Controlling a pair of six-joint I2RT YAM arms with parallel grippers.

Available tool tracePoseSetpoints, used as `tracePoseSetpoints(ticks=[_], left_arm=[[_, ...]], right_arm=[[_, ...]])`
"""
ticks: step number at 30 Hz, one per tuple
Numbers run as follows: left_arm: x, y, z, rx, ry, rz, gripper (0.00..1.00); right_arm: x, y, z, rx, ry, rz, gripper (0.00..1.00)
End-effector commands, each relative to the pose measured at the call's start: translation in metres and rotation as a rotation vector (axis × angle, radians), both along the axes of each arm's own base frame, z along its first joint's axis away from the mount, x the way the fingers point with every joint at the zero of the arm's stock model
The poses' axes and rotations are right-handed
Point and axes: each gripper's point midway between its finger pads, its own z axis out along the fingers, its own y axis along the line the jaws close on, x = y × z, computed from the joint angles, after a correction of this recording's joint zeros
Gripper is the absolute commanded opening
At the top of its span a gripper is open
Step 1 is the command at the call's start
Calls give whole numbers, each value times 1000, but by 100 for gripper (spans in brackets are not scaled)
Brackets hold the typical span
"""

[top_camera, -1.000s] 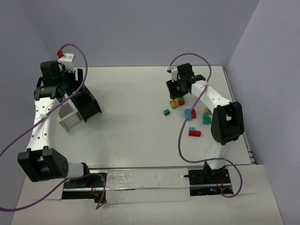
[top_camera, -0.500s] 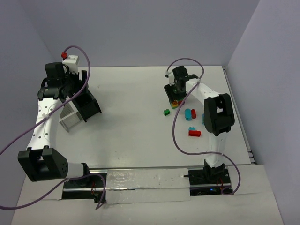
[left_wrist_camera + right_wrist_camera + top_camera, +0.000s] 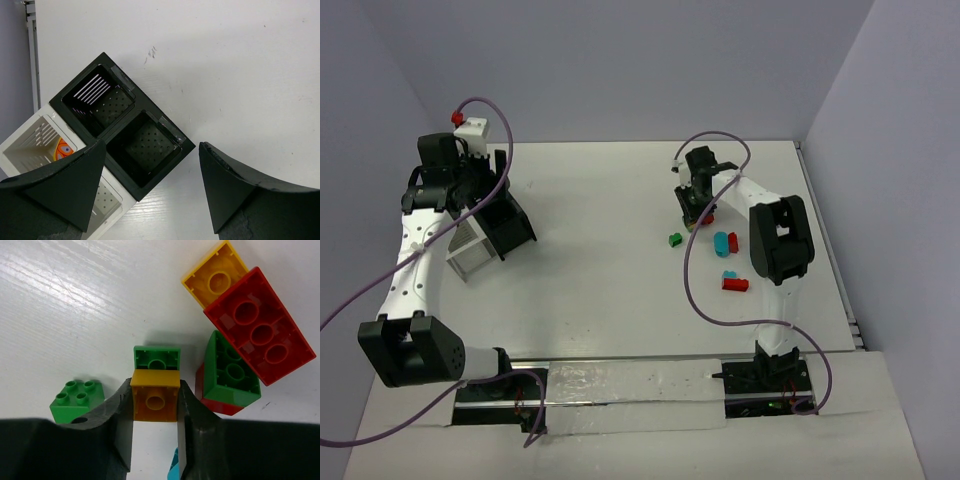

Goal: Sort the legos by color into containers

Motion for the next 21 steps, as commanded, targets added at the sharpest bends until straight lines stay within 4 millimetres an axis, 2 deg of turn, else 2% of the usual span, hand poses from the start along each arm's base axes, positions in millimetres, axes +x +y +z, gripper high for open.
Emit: tracePoseSetpoints(ticks=[1,2,3,4,5,7,8,9,11,13,15,18,21], left_arm=[[0,-10,24,-24,-82,-26,85],[-1,-12,24,-33,-82,-39,85],[-2,-17,25,-46,-80,-60,85],[-6,-22,25,-66,-76,-86,85],[-12,-36,27,-108,-73,-155,85],[-22,-59,31,-173,-73,-273,85],[-34,-77,34,-232,-69,-369,86],[-47,-95,39,-297,-69,-471,86],[-64,-117,45,-397,-57,-591,86],[-78,-135,48,-486,-40,-680,86],[-91,-148,52,-559,-20,-735,87],[-99,-157,61,-608,-24,-777,87],[-116,-174,80,-667,-16,-871,87]], right_arm=[[5,5,23,30,-37,3,15],[4,9,30,53,-45,12,3],[3,14,41,85,-55,23,3],[-3,28,52,163,-52,59,0],[-7,41,76,246,-77,100,0],[-15,59,109,363,-109,167,0],[-24,73,141,459,-144,231,0],[-32,84,164,532,-165,280,0],[-54,107,202,697,-167,398,0],[-74,126,230,824,-150,495,0],[-90,139,248,905,-133,554,0],[-116,162,267,987,-96,643,0],[-145,186,289,1054,-70,741,0]])
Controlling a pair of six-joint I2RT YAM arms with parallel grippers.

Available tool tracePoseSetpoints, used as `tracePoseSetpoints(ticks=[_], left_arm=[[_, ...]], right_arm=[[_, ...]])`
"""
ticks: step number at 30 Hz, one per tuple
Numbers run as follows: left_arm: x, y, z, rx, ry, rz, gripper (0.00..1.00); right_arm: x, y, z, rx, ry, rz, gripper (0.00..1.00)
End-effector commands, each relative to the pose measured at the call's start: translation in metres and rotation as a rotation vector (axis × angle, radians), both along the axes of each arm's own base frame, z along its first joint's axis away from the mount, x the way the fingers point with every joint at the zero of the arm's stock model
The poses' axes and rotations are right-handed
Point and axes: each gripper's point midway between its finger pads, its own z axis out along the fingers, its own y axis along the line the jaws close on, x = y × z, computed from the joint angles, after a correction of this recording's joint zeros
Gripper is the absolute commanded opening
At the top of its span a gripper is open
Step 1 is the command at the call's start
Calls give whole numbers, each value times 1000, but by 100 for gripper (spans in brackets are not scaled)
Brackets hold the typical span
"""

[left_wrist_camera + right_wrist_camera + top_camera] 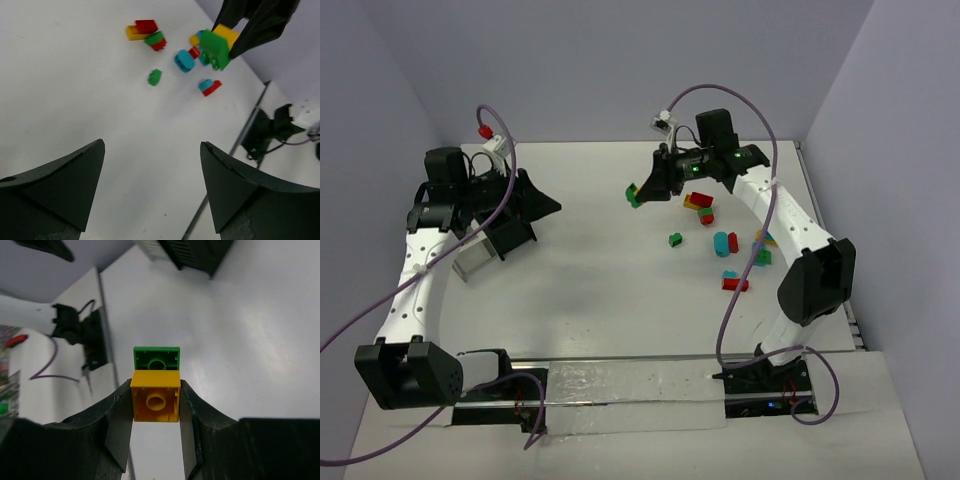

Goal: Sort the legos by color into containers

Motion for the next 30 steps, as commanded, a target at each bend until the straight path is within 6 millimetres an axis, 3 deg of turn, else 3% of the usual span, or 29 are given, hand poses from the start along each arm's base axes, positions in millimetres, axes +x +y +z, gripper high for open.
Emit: tracePoseSetpoints(ticks=[1,3,7,13,22,26,30], left_arm=[[-33,-32,48,-149,-56,-207,87],[-47,-46,51,-182,-29,-273,88],[-63,-58,46,-190,-3,-330,88],[-72,-68,41,-208,26,-353,88],[-70,-81,44,-239,43,-375,85],[-72,-85,45,-258,60,-393,78],[-76,-88,42,-258,66,-407,57]], right_arm=[[-53,36,45,156,40,215,0],[-60,47,56,191,21,248,0],[-70,62,60,195,33,288,0],[-81,72,58,196,44,322,0],[-95,78,61,202,47,368,0],[-95,79,61,205,49,373,0],[-97,79,62,211,54,381,0]])
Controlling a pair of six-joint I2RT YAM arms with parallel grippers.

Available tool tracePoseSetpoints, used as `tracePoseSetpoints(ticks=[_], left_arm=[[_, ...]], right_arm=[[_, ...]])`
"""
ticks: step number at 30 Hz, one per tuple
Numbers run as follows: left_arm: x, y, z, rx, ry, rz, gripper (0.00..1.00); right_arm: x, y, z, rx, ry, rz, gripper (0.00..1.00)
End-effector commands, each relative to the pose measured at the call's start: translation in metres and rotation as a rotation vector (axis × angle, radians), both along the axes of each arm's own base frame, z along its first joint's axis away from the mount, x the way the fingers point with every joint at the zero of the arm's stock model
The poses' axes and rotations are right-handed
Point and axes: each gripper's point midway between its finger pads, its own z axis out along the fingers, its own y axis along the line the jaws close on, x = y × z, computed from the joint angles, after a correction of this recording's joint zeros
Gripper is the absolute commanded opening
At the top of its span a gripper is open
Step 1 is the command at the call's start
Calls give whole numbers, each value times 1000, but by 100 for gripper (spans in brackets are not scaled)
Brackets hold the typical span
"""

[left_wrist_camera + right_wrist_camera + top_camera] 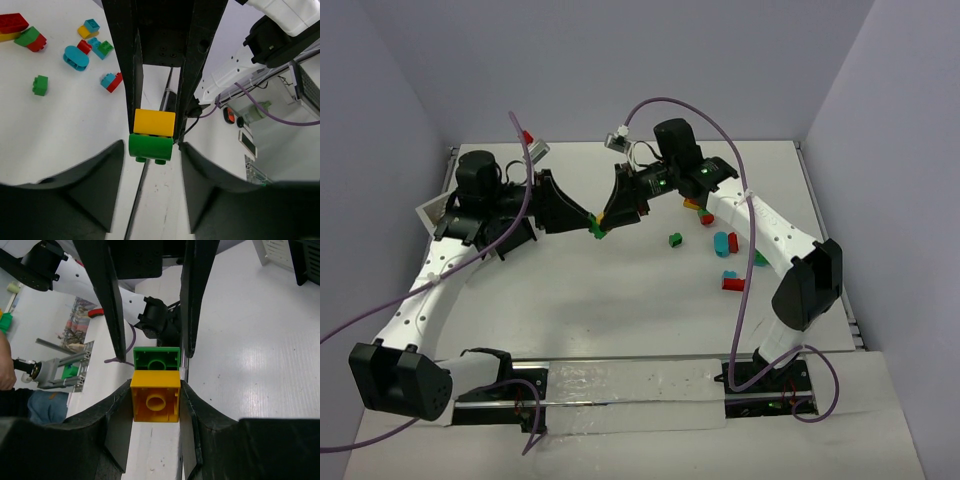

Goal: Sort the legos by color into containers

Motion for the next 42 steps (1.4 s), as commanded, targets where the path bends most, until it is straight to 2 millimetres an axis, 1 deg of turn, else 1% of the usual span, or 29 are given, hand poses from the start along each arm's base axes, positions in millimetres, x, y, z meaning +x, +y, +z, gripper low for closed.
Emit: tracePoseSetpoints(ticks=[1,4,5,6,7,8,9,13,15,17,18,19,20,22,23,25,26,27,29,30,31,34,36,39,42], left_arm=[[-6,-5,6,-26,-35,-44,51],[-9,-5,2,-25,-21,-50,40],[-10,-4,1,-25,-17,-50,39],[-11,-4,0,-24,-16,-51,35],[-11,-3,-3,-20,-13,-49,21],[-12,-3,-5,-11,-28,-53,10],[-13,-2,-10,7,-1,-45,0],[-17,7,-19,75,-67,-41,0],[-23,14,-33,127,-30,-30,0],[-25,23,-45,182,-41,-20,0],[-19,30,-52,226,-85,-1,0],[-19,41,-59,262,-61,20,0],[-14,50,-67,305,-78,37,0],[-3,77,-78,374,-66,98,0],[6,95,-80,398,-57,156,0],[30,147,-86,482,-23,335,0],[40,167,-85,505,-19,417,0],[48,178,-84,524,-28,469,0],[69,239,-82,640,-43,709,0],[70,247,-85,678,-33,737,0],[77,272,-81,733,-45,849,0],[89,302,-73,810,-82,997,0],[96,321,-71,862,-89,1079,0],[102,340,-71,918,-101,1155,0],[103,354,-78,971,-89,1190,0]], right_arm=[[-4,5,27,69,-57,40,0],[-5,5,28,73,-54,45,0],[-5,5,28,75,-55,48,0],[-6,5,29,77,-52,51,0],[-6,5,31,81,-54,53,0],[-6,5,32,82,-53,52,0],[-5,5,31,81,-54,51,0],[4,-4,30,72,-62,18,0],[17,-14,31,68,-69,-29,0],[30,-22,32,61,-86,-76,0],[35,-26,32,58,-90,-93,0],[43,-32,32,57,-91,-116,0],[48,-36,32,56,-89,-131,0],[58,-41,28,44,-86,-160,0],[62,-42,24,26,-87,-180,0],[72,-44,14,-20,-112,-233,0],[77,-45,9,-40,-118,-257,0],[78,-46,6,-50,-120,-267,0],[88,-49,-5,-96,-133,-324,0],[88,-49,-5,-97,-133,-324,0],[92,-50,-10,-113,-136,-344,0],[99,-51,-15,-136,-138,-377,0],[102,-52,-17,-146,-141,-391,0],[104,-54,-21,-164,-149,-410,0],[108,-57,-27,-190,-153,-435,0]])
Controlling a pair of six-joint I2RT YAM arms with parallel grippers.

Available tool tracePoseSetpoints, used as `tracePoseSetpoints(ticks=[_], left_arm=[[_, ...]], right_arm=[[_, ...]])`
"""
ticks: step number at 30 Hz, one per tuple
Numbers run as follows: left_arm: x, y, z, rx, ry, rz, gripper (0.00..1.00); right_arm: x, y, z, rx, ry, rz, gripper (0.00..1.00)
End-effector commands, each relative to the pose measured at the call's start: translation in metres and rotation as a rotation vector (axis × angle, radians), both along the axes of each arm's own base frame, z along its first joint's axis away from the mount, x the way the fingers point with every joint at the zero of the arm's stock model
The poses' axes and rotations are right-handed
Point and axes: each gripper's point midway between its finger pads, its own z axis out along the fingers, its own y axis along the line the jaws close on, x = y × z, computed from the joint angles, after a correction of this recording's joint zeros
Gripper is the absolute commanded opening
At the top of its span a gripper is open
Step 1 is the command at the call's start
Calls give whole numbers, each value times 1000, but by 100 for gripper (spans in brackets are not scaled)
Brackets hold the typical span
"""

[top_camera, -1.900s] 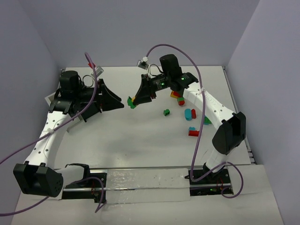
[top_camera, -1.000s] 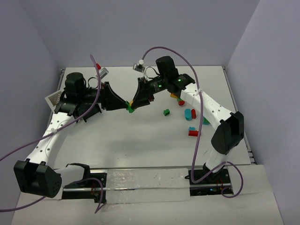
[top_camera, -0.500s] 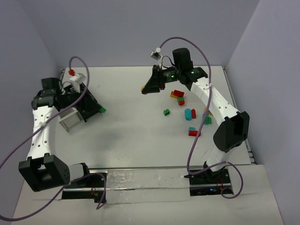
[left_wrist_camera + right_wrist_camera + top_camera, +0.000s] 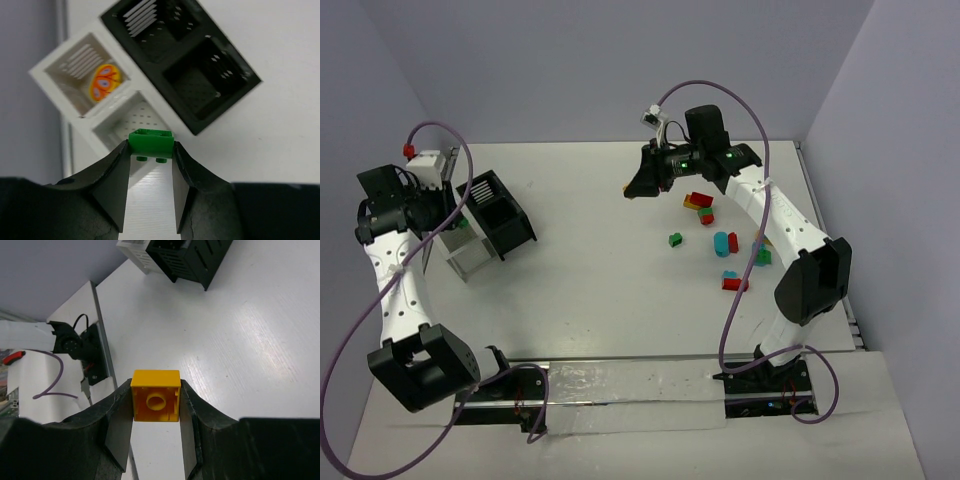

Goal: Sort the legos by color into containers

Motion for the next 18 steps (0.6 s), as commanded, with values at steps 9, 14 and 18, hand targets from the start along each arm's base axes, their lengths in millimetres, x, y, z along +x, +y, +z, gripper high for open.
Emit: tracePoseSetpoints(ticks=[9,14,18], left_arm=[[20,42,-17,114,4,135,13],[22,41,-30,98,31,126,27],[22,36,-34,83,42,99,47]], right_arm=[[13,-1,-6,-42,-57,-32,0],[14,-2,-7,-50,-63,-42,0],[15,-1,-9,-49,-58,-49,0]])
